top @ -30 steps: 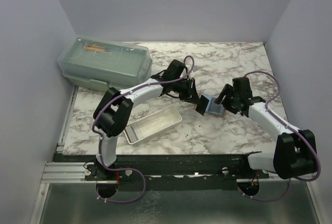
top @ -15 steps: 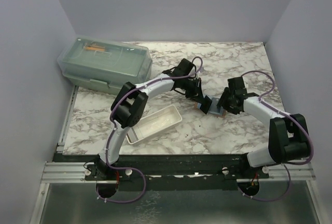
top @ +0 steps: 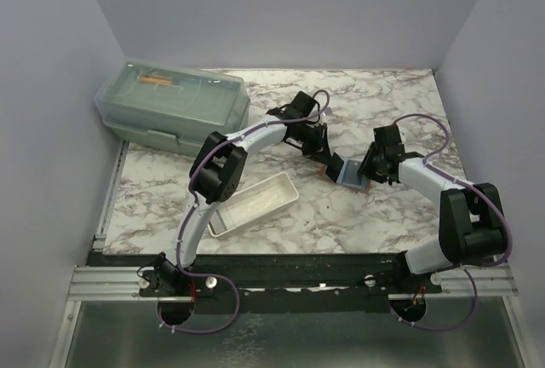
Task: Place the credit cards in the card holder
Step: Insert the credit card into the card holder.
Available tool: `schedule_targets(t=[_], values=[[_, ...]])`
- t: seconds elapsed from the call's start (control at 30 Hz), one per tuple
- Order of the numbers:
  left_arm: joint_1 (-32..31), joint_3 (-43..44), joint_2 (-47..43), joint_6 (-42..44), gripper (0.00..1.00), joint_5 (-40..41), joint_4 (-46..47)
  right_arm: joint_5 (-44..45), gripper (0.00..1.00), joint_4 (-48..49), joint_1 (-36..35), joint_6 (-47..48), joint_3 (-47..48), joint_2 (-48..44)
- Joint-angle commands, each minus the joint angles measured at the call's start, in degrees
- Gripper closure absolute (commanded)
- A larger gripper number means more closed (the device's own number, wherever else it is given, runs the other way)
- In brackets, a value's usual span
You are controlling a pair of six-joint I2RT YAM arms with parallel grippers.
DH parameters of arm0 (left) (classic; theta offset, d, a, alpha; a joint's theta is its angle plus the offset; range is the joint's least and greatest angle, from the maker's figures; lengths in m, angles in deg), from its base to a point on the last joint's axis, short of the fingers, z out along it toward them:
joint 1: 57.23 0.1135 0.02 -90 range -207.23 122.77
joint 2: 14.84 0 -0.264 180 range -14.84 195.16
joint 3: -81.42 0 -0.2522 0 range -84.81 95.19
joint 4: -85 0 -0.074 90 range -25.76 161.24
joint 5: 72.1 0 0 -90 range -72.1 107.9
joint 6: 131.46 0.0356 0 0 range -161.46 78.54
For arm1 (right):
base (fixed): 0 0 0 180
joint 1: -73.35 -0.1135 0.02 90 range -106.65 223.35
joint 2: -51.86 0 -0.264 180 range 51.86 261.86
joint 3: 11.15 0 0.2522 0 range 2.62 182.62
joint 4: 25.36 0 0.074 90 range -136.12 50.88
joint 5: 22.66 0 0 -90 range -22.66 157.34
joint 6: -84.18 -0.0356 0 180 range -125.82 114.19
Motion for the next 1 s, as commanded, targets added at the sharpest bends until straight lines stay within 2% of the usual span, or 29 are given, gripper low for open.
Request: schedule_targets(t=[0.0, 0.97], values=[[0.48, 3.71, 3.20, 0.94, 1.00, -3.05, -3.06, -0.04, 0.62, -1.34, 0.35, 1.13, -0.52, 2.40], [-0.37, 6.32, 5.85, 3.47, 1.00, -6.19, -3.17, -2.06, 0.63, -1.01, 0.47, 1.85, -0.78, 3.78]])
